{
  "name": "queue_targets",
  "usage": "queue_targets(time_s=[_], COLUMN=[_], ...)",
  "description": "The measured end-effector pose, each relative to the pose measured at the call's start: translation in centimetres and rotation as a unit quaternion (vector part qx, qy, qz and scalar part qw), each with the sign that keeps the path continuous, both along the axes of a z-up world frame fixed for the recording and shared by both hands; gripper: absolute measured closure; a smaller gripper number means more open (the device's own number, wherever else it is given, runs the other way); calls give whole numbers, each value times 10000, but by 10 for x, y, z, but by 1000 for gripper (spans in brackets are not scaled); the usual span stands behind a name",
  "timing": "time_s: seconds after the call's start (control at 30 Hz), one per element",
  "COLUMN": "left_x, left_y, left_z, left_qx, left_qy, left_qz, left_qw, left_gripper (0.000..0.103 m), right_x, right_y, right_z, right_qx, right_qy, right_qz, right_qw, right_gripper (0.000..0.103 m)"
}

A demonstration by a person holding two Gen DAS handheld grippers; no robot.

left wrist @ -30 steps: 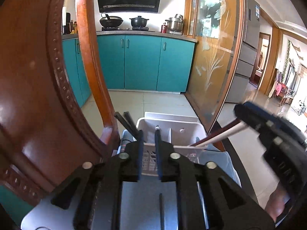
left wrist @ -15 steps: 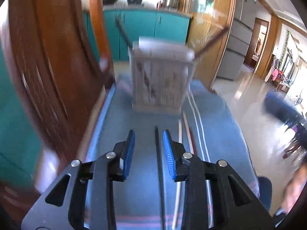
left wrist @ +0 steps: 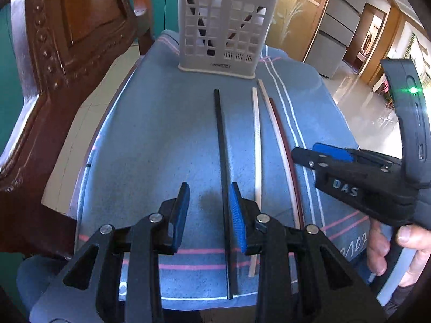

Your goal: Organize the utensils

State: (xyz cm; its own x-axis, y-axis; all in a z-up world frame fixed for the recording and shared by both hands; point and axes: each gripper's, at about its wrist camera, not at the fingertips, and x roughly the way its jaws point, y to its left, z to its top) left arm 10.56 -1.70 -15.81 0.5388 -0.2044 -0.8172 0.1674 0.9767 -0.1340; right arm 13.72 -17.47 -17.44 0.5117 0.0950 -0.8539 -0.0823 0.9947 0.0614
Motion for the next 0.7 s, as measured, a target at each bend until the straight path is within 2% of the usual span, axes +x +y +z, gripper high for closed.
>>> queue_targets(time_s=[0.03, 0.1, 0.13, 0.17, 0.27, 0.4, 0.5, 0.6, 0.67, 0.7], left_x=[1, 1, 2, 2, 4, 6, 9, 10, 10, 10], left_y=[-1, -2, -3, -3, -7, -8, -7, -7, -8, -10], left_z=[-2, -4, -6, -7, -10, -12, -14, -16, -16, -16], left_qx=[4, 35, 39, 35, 41, 60, 69, 65, 84, 100], left_qy=[13, 40, 56, 76, 119, 148, 173, 190, 184, 178], left_qz=[-8, -29, -38, -47, -70, -78, -55, -38, -53, -72], left_qw=[10000, 10000, 10000, 10000, 9999, 9998, 9998, 9998, 9998, 9998], left_gripper=[72, 72, 72, 72, 72, 72, 72, 71, 68, 66], right_x=[0, -2, -2, -3, -5, -11, -9, -7, -5, -4], right_y=[2, 5, 6, 5, 4, -1, -9, -22, -23, -21], right_z=[-2, -2, -1, -1, 1, 2, 3, 5, 6, 6], right_qx=[-17, -111, -154, -140, -78, -337, -571, -94, 114, 131], right_qy=[-12, -46, -58, -57, -54, -134, -151, 4, 94, 90], right_qz=[29, 113, 139, 150, 185, 141, -88, -224, -218, -191], right_qw=[10000, 9999, 9998, 9998, 9998, 9992, 9982, 9997, 9997, 9997], right_gripper=[65, 80, 92, 97, 102, 102, 102, 101, 85, 80])
